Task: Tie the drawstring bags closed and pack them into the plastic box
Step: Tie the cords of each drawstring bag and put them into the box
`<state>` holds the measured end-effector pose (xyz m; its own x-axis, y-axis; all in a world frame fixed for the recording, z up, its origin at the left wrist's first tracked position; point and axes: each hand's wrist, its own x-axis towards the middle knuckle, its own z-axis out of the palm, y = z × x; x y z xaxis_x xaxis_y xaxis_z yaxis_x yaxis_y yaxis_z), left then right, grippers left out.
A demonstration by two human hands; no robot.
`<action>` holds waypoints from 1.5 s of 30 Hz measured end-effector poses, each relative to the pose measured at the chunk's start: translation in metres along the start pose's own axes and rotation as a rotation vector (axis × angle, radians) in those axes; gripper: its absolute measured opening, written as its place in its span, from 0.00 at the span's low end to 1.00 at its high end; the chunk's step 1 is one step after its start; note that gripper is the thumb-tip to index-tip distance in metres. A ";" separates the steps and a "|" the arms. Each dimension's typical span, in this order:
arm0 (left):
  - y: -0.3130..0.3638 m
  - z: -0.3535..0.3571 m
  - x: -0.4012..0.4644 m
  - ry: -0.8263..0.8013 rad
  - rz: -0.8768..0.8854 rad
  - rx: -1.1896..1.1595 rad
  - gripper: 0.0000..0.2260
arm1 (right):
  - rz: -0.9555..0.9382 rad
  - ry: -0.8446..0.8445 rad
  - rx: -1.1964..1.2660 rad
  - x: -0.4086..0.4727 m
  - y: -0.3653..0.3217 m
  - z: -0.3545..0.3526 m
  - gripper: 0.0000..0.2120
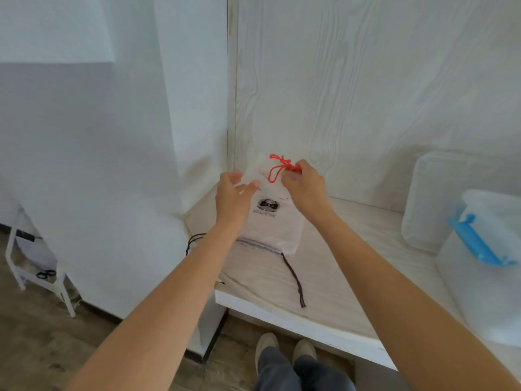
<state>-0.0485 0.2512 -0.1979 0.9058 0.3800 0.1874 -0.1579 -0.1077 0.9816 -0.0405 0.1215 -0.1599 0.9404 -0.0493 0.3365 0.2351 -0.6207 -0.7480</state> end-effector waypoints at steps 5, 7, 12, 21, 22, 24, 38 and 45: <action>0.015 0.026 -0.002 -0.176 -0.215 0.046 0.37 | 0.131 0.051 0.357 0.006 -0.014 -0.051 0.03; 0.023 0.034 -0.012 -0.255 -0.354 -0.050 0.38 | 0.206 0.035 0.562 0.001 -0.016 -0.071 0.02; 0.056 0.060 -0.049 -0.435 -0.475 -0.274 0.34 | 0.264 0.150 0.775 -0.017 -0.007 -0.116 0.07; 0.129 0.130 -0.106 -0.572 -0.174 -0.161 0.27 | 0.145 0.440 0.085 -0.063 0.047 -0.234 0.16; 0.136 0.141 -0.115 -0.601 -0.152 -0.131 0.29 | 0.146 0.433 0.046 -0.069 0.054 -0.246 0.16; 0.149 0.162 -0.133 -0.652 -0.103 -0.073 0.32 | 0.137 0.418 -0.086 -0.080 0.068 -0.272 0.18; 0.172 0.262 -0.215 -0.742 0.359 1.144 0.30 | 0.296 0.039 -1.075 -0.120 0.119 -0.372 0.20; 0.164 0.276 -0.221 -0.915 0.447 1.249 0.31 | 0.356 -0.189 -0.997 -0.126 0.140 -0.374 0.23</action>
<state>-0.1662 -0.1042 -0.0886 0.8689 -0.4852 -0.0976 -0.4725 -0.8719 0.1285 -0.2176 -0.2520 -0.0929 0.9582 -0.2843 0.0337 -0.2856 -0.9572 0.0471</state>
